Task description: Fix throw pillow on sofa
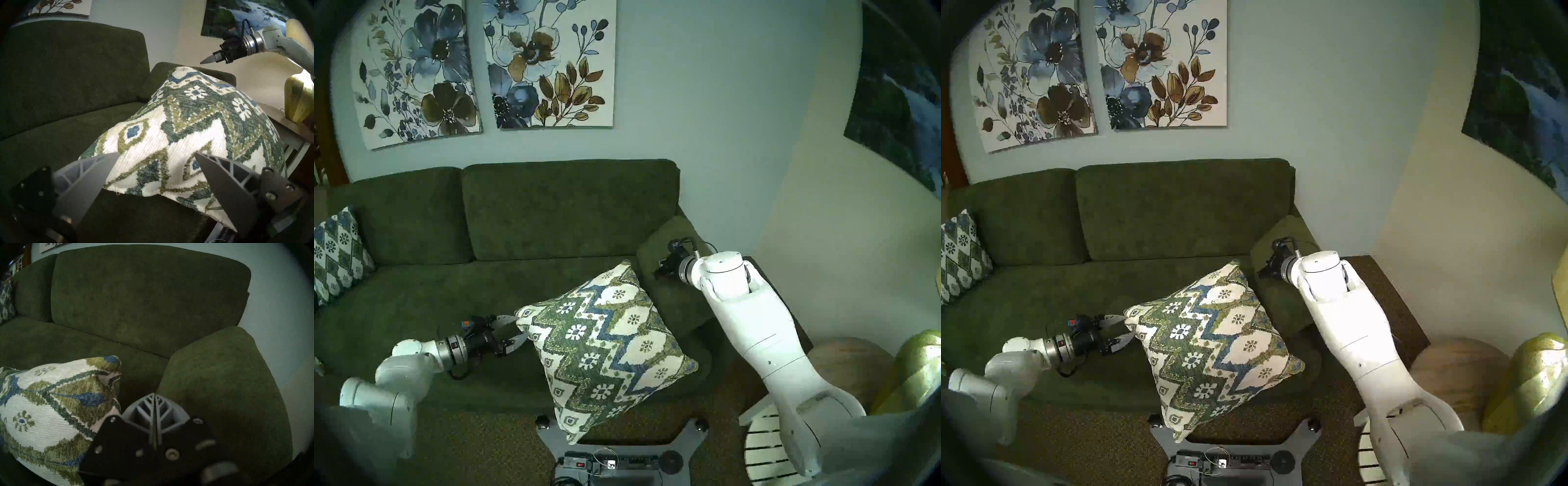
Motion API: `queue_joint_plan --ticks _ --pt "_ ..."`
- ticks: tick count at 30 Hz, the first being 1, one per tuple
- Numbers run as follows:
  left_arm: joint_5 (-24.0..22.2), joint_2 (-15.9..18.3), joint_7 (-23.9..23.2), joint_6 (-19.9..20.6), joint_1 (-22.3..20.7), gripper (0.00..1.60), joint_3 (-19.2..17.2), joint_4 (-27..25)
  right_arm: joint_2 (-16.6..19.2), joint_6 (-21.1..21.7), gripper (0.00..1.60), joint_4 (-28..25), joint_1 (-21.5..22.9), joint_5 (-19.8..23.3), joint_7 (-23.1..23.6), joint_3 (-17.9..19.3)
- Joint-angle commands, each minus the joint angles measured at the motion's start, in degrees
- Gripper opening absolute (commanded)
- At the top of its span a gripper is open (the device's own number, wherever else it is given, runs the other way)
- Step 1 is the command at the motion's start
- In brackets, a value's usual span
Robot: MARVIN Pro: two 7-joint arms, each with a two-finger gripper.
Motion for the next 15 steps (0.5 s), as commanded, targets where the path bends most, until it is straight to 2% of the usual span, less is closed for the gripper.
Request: queue_joint_plan --ticks 1,6,8,9,10,15 --pt "-1.8 0.0 -5.3 0.2 0.0 1.6 1.1 -1.5 0.9 0.7 0.0 -5.7 -2.5 0.2 -0.1 0.6" --pt "-2.5 -0.2 -6.4 0.6 0.3 1.6 1.2 -2.5 2.3 2.2 0.0 -10.7 -4.8 0.2 0.9 -0.1" --pt "-2.8 -0.1 -6.1 0.9 0.5 1.6 1.4 -3.2 2.7 2.8 0.0 -11.0 -5.2 0.3 2.0 -0.7" --pt "-3.0 0.0 -6.6 1.0 0.6 1.6 1.4 -3.4 3.3 3.8 0.0 -13.2 -6.7 0.3 1.9 -0.7" --pt "-3.1 0.1 -6.2 1.1 0.7 1.6 1.5 -3.7 3.2 3.7 0.0 -12.3 -6.8 0.6 2.8 -1.1" --pt "-3.3 0.4 -5.8 1.7 0.6 1.6 1.7 -4.2 4.7 6.7 0.0 -16.9 -12.0 0.9 3.6 -2.3"
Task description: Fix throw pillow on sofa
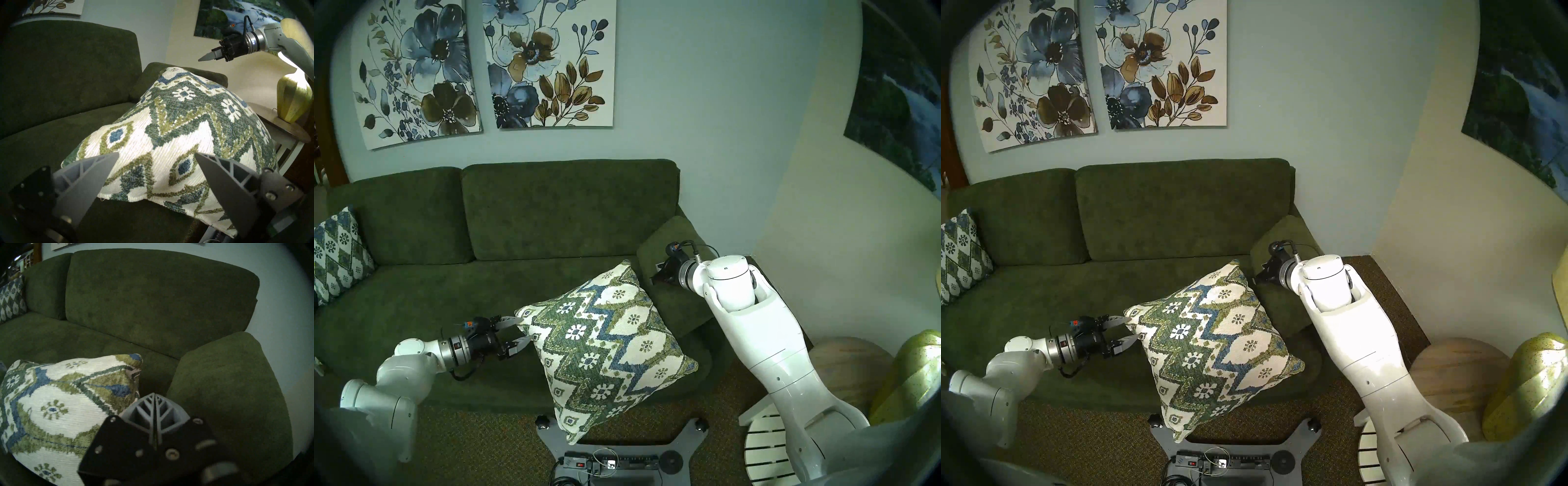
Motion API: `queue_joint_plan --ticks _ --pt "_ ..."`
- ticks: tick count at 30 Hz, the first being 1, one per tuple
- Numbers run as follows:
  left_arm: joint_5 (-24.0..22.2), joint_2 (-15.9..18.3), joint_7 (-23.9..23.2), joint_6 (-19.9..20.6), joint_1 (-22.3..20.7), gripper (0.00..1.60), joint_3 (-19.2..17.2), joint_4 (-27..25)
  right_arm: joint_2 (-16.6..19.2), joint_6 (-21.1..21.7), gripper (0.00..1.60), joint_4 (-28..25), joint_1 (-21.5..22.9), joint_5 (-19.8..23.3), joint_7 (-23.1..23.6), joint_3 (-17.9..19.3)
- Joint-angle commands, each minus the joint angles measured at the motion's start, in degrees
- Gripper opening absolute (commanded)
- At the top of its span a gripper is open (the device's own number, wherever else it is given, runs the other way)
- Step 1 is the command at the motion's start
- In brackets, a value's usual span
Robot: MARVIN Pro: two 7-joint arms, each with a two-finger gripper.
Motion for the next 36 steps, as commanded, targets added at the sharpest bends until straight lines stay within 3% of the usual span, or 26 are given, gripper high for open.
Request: queue_joint_plan --ticks 1,3,10,11,12,13,14,15,27,32,36 --pt "-1.1 0.4 -4.2 0.5 -0.1 1.6 -0.1 -1.5 3.1 4.2 0.0 -7.3 -7.0 1.0 1.4 -1.9" --pt "-1.0 0.5 -3.6 0.7 -0.2 1.6 0.1 -1.6 5.1 5.9 0.0 -9.2 -8.5 1.9 1.7 -3.5" --pt "-0.8 0.4 -2.8 1.1 -0.2 1.6 0.5 -1.7 7.3 7.2 0.0 -14.3 -13.6 3.2 2.1 -2.1" --pt "-0.7 0.3 -2.7 1.1 -0.1 1.6 0.6 -1.7 7.5 7.3 0.11 -14.8 -14.1 3.4 2.2 -1.9" --pt "-0.7 0.2 -2.7 1.1 -0.1 1.6 0.7 -1.7 7.9 7.4 0.11 -16.0 -15.2 3.5 2.1 -1.4" --pt "-0.7 0.1 -2.7 1.2 -0.1 1.6 0.8 -1.8 8.1 7.2 1.01 -16.7 -15.9 3.8 2.2 -0.8" --pt "-0.7 0.1 -2.7 1.2 -0.1 1.6 0.9 -1.8 8.4 7.3 1.53 -18.1 -17.0 3.9 2.1 -0.2" --pt "-0.7 0.0 -2.7 1.2 0.0 1.6 0.9 -1.8 8.7 7.2 1.6 -18.1 -17.3 4.1 2.2 0.3" --pt "-1.4 -0.4 -4.1 1.1 0.3 1.6 1.1 -2.6 12.4 6.3 1.6 -28.0 -26.6 8.7 1.6 6.4" --pt "-1.9 -0.4 -4.9 1.0 0.5 1.6 1.0 -2.8 12.3 2.4 1.6 -27.9 -30.1 12.8 2.1 9.3" --pt "-2.4 -0.3 -5.3 0.9 0.5 1.6 0.9 -2.8 10.9 -1.8 1.6 -26.2 -32.3 13.3 2.7 10.8"
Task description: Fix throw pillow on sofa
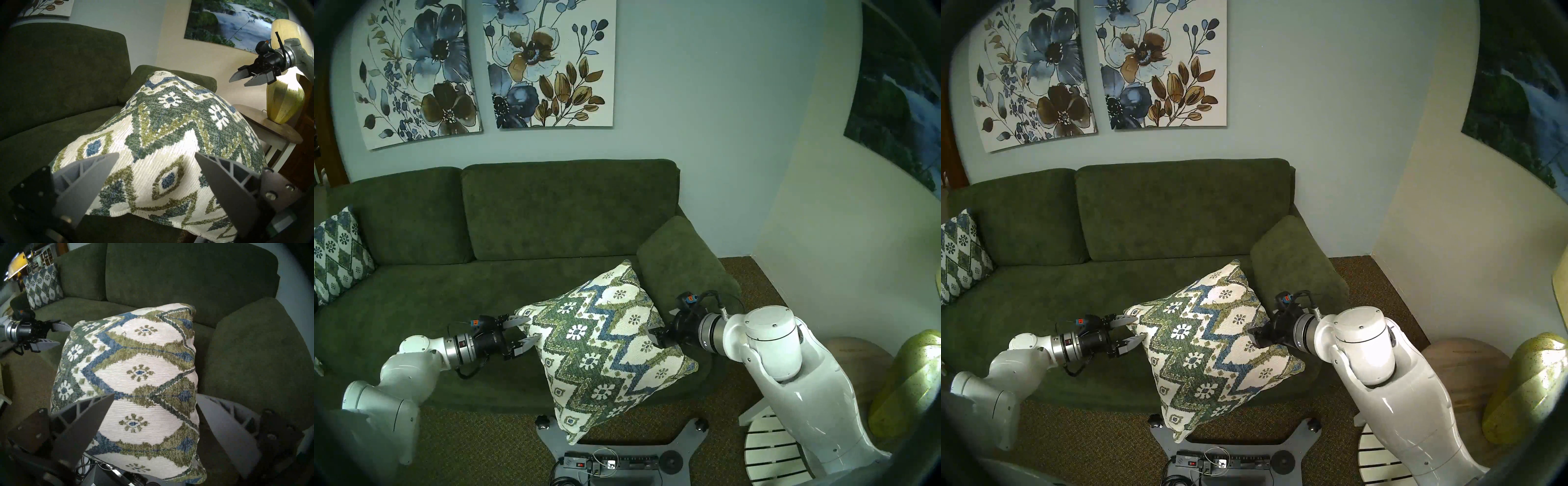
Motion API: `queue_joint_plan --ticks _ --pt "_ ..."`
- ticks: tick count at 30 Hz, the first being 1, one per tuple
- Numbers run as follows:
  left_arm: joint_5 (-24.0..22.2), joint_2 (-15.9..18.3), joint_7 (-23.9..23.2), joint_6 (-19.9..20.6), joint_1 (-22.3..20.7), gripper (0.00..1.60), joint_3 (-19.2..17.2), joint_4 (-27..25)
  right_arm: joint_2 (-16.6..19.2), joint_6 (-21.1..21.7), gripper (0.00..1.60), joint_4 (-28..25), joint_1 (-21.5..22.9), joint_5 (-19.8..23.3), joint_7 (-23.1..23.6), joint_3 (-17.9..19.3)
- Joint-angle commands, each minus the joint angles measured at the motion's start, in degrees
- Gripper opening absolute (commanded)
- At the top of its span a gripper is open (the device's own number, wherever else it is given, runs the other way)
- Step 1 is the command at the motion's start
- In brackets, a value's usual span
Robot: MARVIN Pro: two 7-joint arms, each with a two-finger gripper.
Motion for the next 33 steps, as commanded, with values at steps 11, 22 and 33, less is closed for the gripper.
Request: queue_joint_plan --ticks 11,22,33 --pt "-1.9 1.0 -3.8 -0.2 0.3 1.6 -0.3 -0.5 -2.7 -8.8 1.6 14.1 4.8 1.6 3.2 -2.5" --pt "-2.3 1.7 -3.1 0.1 0.3 1.6 -0.2 -1.0 -5.7 -10.6 1.6 21.7 9.8 0.6 6.1 -2.2" --pt "-2.3 1.9 -2.5 0.5 0.4 1.6 -0.1 -1.3 -11.3 -12.4 1.6 33.8 16.3 -1.8 9.2 -3.9"
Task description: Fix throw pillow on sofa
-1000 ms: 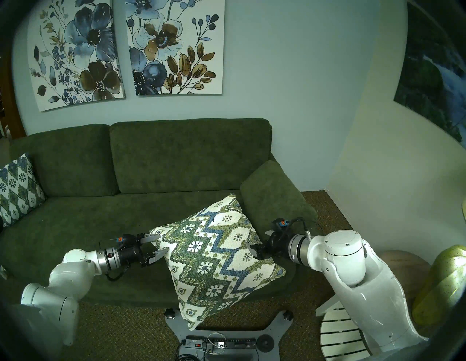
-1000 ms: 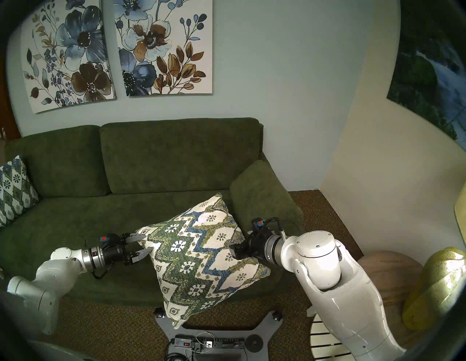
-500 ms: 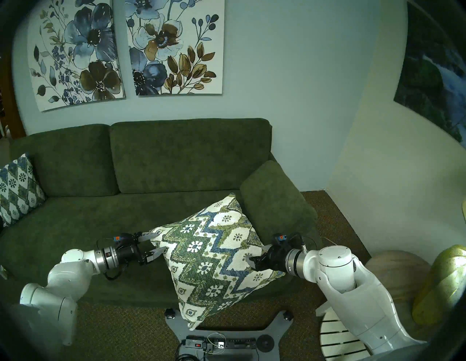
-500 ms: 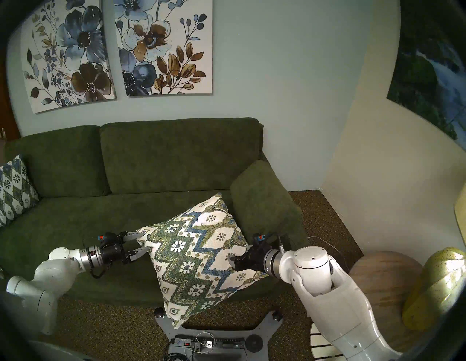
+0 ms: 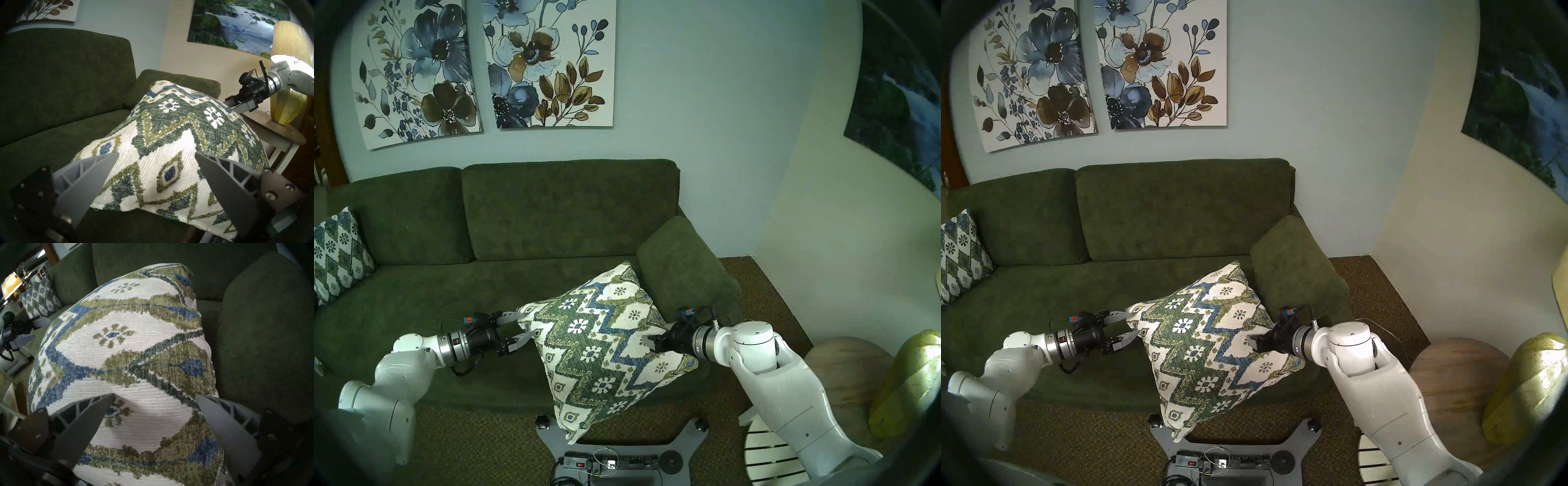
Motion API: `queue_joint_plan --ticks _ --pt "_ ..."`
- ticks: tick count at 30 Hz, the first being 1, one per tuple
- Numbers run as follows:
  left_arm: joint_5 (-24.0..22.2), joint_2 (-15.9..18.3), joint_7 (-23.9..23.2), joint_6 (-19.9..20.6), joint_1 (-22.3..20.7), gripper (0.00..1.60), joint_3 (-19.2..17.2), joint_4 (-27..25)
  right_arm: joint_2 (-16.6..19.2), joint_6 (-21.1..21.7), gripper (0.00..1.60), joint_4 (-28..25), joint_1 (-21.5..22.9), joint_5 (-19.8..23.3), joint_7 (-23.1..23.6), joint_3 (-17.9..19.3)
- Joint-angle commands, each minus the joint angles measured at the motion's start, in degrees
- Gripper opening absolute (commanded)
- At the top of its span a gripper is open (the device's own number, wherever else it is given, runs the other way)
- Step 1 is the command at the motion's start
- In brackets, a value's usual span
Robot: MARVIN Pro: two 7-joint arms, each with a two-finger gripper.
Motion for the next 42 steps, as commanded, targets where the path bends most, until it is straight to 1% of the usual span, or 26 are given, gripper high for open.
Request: queue_joint_plan --ticks 1,2,3,6,7,8,9,11,12,14,17,18,19,20,22,28,29,30,31,32,33,34,37,39,41,42 --pt "-0.5 0.2 -2.2 0.1 -0.1 1.6 0.0 -0.4 -4.7 -1.2 1.6 6.3 6.4 -1.3 1.7 -1.0" --pt "-0.4 0.2 -2.1 0.1 -0.1 1.6 0.0 -0.4 -5.8 -1.4 1.6 7.7 6.7 -1.8 1.6 -1.4" --pt "-0.4 0.2 -2.2 0.2 -0.1 1.6 0.0 -0.4 -6.1 -1.5 1.6 10.0 8.4 -1.8 2.2 -2.2" --pt "-0.4 0.2 -2.2 0.2 0.0 1.6 0.0 -0.4 -7.0 -1.4 1.6 12.9 10.1 -2.2 2.4 -3.1" --pt "-0.4 0.2 -2.2 0.2 0.0 1.6 0.0 -0.4 -7.0 -1.4 1.6 12.9 10.1 -2.2 2.4 -3.1" --pt "-0.4 0.2 -2.2 0.3 0.0 1.6 0.0 -0.4 -7.1 -1.5 1.6 14.5 11.2 -2.3 2.7 -3.6" --pt "-0.4 0.2 -2.1 0.3 0.0 1.6 0.1 -0.4 -7.5 -1.4 1.6 14.8 11.2 -2.6 2.5 -3.7" --pt "-0.4 0.1 -2.2 0.3 0.1 1.6 0.1 -0.4 -8.3 -1.5 1.6 17.6 13.0 -3.1 2.5 -4.8" --pt "-0.4 0.1 -2.2 0.3 0.1 1.6 0.1 -0.4 -8.3 -1.5 1.6 17.6 13.0 -3.1 2.5 -4.8" --pt "-0.4 0.1 -2.2 0.2 0.2 1.6 0.1 -0.3 -8.9 -1.5 1.6 20.5 14.9 -3.2 2.5 -5.6" --pt "-0.4 0.1 -2.2 0.2 0.4 1.6 0.1 -0.3 -9.6 -1.7 1.6 22.6 15.8 -3.7 2.0 -6.0" --pt "-0.5 0.2 -2.3 0.1 0.5 1.6 0.0 -0.4 -10.0 -2.1 1.6 24.8 16.9 -3.8 2.2 -6.3" --pt "-0.5 0.2 -2.3 0.1 0.5 1.6 0.0 -0.4 -9.9 -1.7 1.6 23.4 16.2 -4.0 1.7 -6.4" --pt "-0.5 0.2 -2.4 0.1 0.6 1.6 -0.1 -0.4 -10.0 -2.3 1.6 25.6 17.3 -4.5 2.1 -7.1" --pt "-0.6 0.3 -2.4 0.1 0.6 1.6 -0.1 -0.5 -10.4 -2.6 1.6 27.1 17.7 -5.4 1.5 -8.0" --pt "-0.8 0.7 -2.2 0.2 0.7 1.6 -0.3 -0.5 -10.4 -5.2 1.6 31.4 18.1 -6.0 1.2 -8.7" --pt "-0.8 0.8 -2.2 0.2 0.7 1.6 -0.4 -0.5 -10.5 -5.7 1.0 32.2 18.4 -6.1 1.2 -8.9" --pt "-0.8 0.9 -2.2 0.2 0.7 1.6 -0.4 -0.4 -10.6 -6.0 0.69 32.6 18.6 -6.2 1.1 -9.0" --pt "-0.9 1.0 -2.3 0.2 0.7 1.6 -0.4 -0.4 -11.0 -6.7 0.0 34.2 19.4 -6.2 1.3 -9.2" --pt "-0.9 1.0 -2.3 0.2 0.7 1.6 -0.5 -0.3 -11.0 -7.1 0.0 34.0 19.3 -6.4 1.0 -9.3" --pt "-0.9 1.1 -2.3 0.2 0.7 1.6 -0.5 -0.3 -11.3 -7.8 0.0 36.0 20.3 -6.4 1.4 -9.5" --pt "-1.0 1.2 -2.4 0.2 0.6 1.6 -0.6 -0.2 -11.1 -8.0 0.0 35.2 20.1 -6.5 1.1 -9.5" --pt "-1.3 1.5 -3.0 0.2 0.4 1.6 -0.8 0.1 -11.0 -9.7 0.0 37.5 22.1 -6.7 1.7 -9.7" --pt "-1.7 1.6 -3.8 0.2 0.1 1.6 -0.9 0.5 -10.6 -11.0 0.0 38.8 23.9 -6.9 2.8 -10.0" --pt "-2.0 1.7 -4.6 0.0 -0.5 1.6 -1.0 1.4 -10.2 -12.8 0.0 40.4 26.7 -7.2 4.6 -10.6" --pt "-2.0 1.8 -4.4 0.2 -0.5 1.6 -1.1 1.2 -9.4 -12.3 0.0 37.1 26.4 -7.5 3.8 -10.3"
